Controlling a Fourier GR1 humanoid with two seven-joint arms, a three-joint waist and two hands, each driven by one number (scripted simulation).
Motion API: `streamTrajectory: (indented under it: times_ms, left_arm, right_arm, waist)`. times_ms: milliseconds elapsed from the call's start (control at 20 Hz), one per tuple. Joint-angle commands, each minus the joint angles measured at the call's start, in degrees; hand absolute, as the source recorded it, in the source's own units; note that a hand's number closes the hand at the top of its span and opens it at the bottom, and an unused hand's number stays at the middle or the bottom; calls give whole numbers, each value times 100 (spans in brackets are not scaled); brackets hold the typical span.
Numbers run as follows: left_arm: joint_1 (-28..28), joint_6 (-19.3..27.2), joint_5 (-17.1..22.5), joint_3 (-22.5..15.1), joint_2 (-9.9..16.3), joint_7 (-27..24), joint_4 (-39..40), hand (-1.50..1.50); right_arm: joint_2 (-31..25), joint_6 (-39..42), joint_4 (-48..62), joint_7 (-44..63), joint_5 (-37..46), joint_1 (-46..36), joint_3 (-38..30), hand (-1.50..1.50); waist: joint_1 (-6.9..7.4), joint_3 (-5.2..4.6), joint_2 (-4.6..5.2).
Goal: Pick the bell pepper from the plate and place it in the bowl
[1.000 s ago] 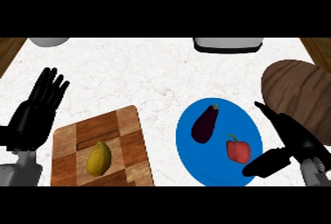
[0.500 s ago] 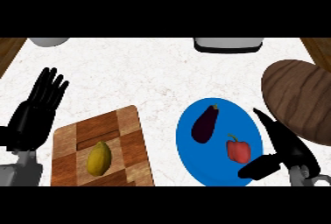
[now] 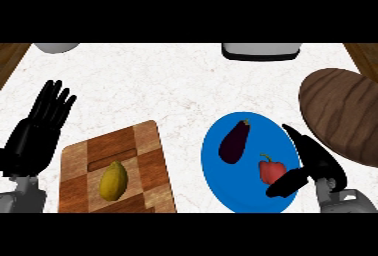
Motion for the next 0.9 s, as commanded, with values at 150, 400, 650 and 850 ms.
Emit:
streamTrajectory:
  times_ms: [150, 400, 650, 850]
  left_arm:
    - [-276, -69, -95, 141, -150, 94, 216, 0]
    - [-313, -152, -119, 218, -88, 94, 236, 0]
    - [-21, -256, -278, 213, -263, 55, 10, 0]
    - [113, -211, -455, 76, -436, 101, -120, 0]
  right_arm:
    - [387, 479, 526, 229, 213, -346, -23, 150]
    - [141, 680, 272, -188, 750, -147, 539, 150]
    - [248, 797, 580, -700, 1103, -258, 289, 150]
    - [272, 1130, 429, -527, 1257, -410, 166, 150]
  waist:
    - [-10, 0, 3]
    - [-27, -1, -1]
    - [-10, 0, -1]
    - [-11, 0, -3]
